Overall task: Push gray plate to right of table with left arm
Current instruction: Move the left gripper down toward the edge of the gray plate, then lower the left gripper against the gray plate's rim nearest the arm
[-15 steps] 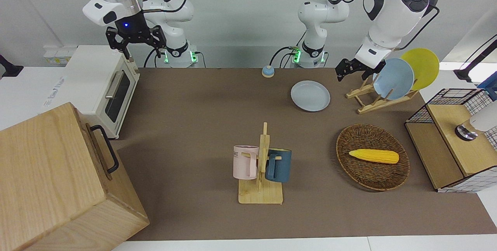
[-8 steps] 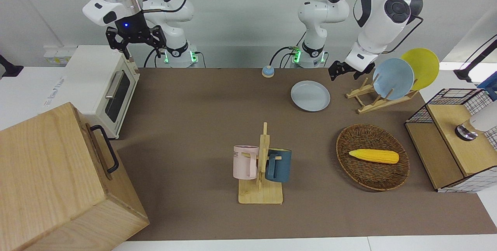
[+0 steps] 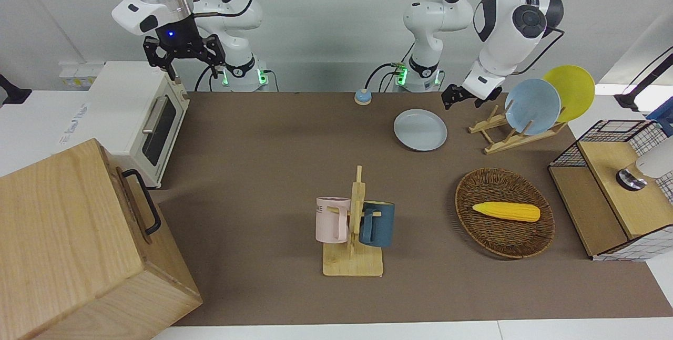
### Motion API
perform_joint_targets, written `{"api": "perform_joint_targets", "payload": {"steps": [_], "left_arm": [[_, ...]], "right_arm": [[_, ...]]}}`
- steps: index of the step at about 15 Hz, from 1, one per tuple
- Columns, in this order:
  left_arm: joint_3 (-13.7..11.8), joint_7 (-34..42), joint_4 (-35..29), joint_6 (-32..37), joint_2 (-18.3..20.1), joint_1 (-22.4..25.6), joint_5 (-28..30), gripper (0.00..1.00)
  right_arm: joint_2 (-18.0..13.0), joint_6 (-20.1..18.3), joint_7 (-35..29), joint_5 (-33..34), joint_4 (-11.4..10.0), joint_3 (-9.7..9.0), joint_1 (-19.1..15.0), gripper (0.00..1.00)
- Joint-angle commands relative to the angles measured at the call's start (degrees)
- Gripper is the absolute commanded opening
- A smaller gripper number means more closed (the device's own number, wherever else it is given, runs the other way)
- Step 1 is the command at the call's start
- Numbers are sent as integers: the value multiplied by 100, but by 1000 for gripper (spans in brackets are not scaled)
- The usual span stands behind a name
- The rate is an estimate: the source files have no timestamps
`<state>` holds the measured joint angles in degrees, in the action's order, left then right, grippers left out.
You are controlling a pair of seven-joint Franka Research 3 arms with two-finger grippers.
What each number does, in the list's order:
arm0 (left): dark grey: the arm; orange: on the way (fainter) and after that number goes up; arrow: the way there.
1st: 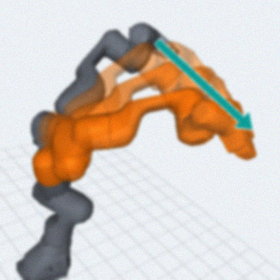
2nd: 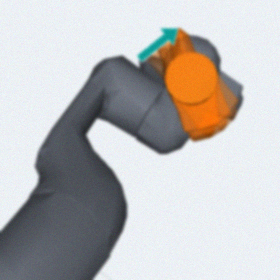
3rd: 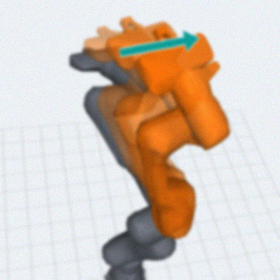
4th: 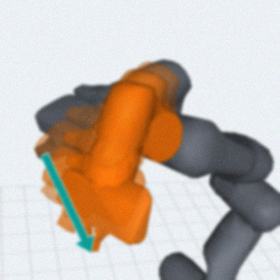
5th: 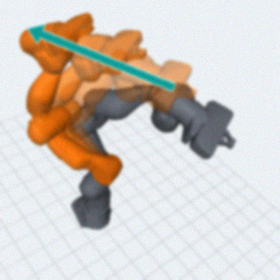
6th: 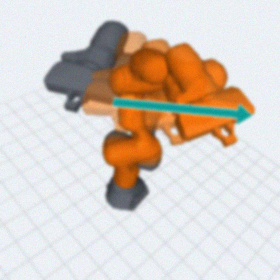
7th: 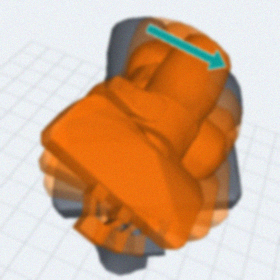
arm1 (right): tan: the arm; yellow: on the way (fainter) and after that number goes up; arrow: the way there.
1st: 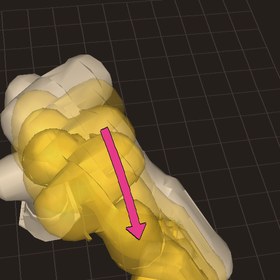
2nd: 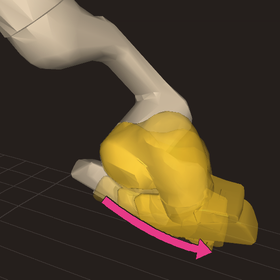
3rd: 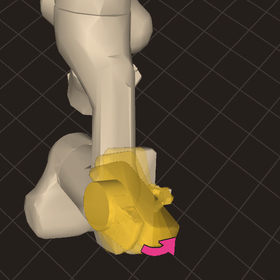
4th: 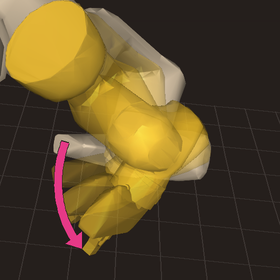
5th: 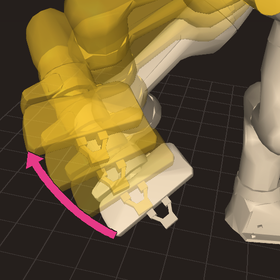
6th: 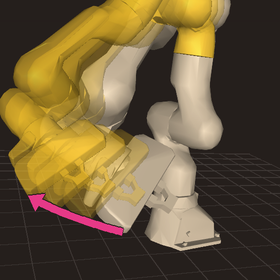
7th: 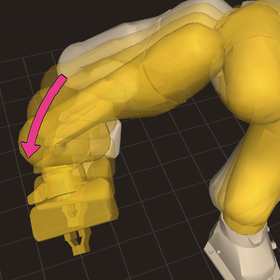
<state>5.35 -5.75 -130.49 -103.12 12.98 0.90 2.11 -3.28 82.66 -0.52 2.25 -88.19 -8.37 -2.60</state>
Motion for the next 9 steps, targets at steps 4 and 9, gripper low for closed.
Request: {"api": "perform_joint_targets", "payload": {"steps": [4, 9], "left_arm": [[-16, 82, -1249, -1455, 152, 217, -44, 995], [-43, 206, -1655, -1931, 12, 226, -35, 975]], "right_arm": [[-41, -40, 87, -5, -23, -15, -39, 996], [-41, -40, 87, -5, -23, -15, -39, 996]]}}
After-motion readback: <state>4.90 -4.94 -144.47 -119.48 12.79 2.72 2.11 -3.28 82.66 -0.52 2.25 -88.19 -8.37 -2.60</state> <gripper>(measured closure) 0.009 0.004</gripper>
